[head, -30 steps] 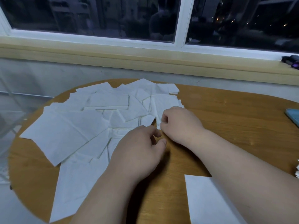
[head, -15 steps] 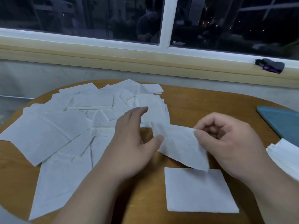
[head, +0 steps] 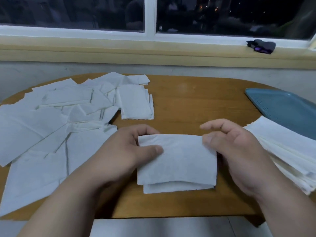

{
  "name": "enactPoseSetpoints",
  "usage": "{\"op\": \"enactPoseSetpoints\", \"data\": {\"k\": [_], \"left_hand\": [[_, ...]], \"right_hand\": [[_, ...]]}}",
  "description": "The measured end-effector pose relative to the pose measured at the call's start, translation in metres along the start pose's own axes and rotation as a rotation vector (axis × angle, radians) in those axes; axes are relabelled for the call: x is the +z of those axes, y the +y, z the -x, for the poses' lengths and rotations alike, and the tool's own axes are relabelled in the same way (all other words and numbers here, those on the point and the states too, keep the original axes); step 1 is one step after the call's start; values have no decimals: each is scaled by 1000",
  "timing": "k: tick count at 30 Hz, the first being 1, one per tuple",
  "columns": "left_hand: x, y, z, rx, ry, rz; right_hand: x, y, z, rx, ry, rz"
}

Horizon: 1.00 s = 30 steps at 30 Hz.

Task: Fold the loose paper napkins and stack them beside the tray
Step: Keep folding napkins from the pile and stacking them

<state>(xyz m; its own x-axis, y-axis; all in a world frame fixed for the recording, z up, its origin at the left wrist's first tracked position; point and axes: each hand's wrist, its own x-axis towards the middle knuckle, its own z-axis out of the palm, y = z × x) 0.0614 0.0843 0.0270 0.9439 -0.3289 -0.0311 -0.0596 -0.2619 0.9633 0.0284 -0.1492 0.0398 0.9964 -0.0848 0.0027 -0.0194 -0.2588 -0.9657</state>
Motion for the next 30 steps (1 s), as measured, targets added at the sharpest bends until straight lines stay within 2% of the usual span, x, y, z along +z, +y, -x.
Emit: {"op": "enactPoseSetpoints", "data": {"k": [6,13,19,24,30], "left_hand": [[2,-7,-4,-98,-14,-160],[7,-14,-5,-111,11,-562],[10,-17,-8,-78,37,-783],[2,-19,-8,-24,73,-755],[-22,-20,-11,-72,190,-717]], "right_hand": [[-1,14,-3,-55,-22,303],[3,34,-15,-66,-26,547],[13,39,-16,-181,-40,927],[15,35,-14,-231,27,928],[47,12,-41,-226,-72,823]]}}
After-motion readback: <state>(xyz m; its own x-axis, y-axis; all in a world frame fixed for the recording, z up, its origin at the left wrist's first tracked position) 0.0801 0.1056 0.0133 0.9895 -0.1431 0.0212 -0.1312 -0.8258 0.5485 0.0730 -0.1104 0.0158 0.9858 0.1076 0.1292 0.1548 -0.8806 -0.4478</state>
